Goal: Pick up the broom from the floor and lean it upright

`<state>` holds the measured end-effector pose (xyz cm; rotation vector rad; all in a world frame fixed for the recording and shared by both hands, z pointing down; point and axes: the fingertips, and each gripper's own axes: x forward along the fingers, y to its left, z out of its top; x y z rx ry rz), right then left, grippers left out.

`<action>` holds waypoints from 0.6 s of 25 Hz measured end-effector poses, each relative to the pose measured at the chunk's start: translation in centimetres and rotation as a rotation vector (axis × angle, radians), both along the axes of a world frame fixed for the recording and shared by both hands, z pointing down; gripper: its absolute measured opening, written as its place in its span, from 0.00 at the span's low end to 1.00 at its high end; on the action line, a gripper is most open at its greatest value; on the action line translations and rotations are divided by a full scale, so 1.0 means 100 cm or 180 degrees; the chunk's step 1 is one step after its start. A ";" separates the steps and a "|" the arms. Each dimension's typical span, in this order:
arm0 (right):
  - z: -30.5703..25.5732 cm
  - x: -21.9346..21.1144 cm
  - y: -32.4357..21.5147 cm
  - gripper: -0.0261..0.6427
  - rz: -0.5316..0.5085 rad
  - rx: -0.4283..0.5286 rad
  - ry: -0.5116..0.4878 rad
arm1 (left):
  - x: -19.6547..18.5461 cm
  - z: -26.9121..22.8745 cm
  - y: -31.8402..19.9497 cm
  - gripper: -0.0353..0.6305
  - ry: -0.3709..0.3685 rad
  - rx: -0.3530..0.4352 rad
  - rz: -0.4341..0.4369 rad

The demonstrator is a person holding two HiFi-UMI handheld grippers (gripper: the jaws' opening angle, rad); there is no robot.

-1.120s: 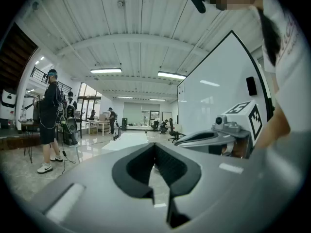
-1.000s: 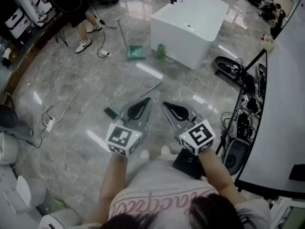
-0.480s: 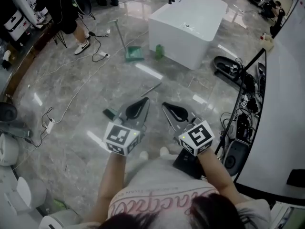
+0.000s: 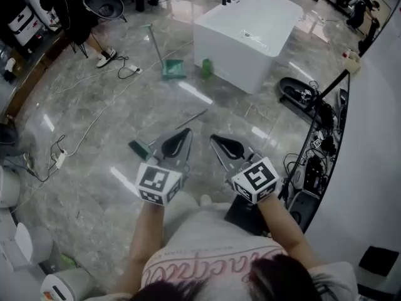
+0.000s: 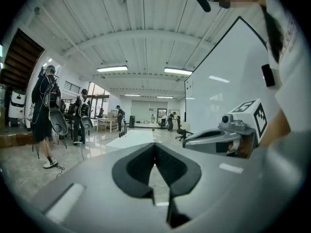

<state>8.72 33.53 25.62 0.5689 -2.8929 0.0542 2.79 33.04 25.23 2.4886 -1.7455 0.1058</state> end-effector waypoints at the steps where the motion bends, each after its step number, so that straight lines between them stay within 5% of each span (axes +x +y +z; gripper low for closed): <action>1: 0.002 0.001 -0.001 0.04 -0.0012 -0.0016 -0.0005 | 0.002 0.004 0.001 0.05 -0.0007 -0.0032 0.0001; 15: 0.014 -0.005 -0.047 0.04 0.0071 -0.0170 -0.0046 | -0.018 0.012 -0.045 0.05 0.0067 -0.0120 0.0005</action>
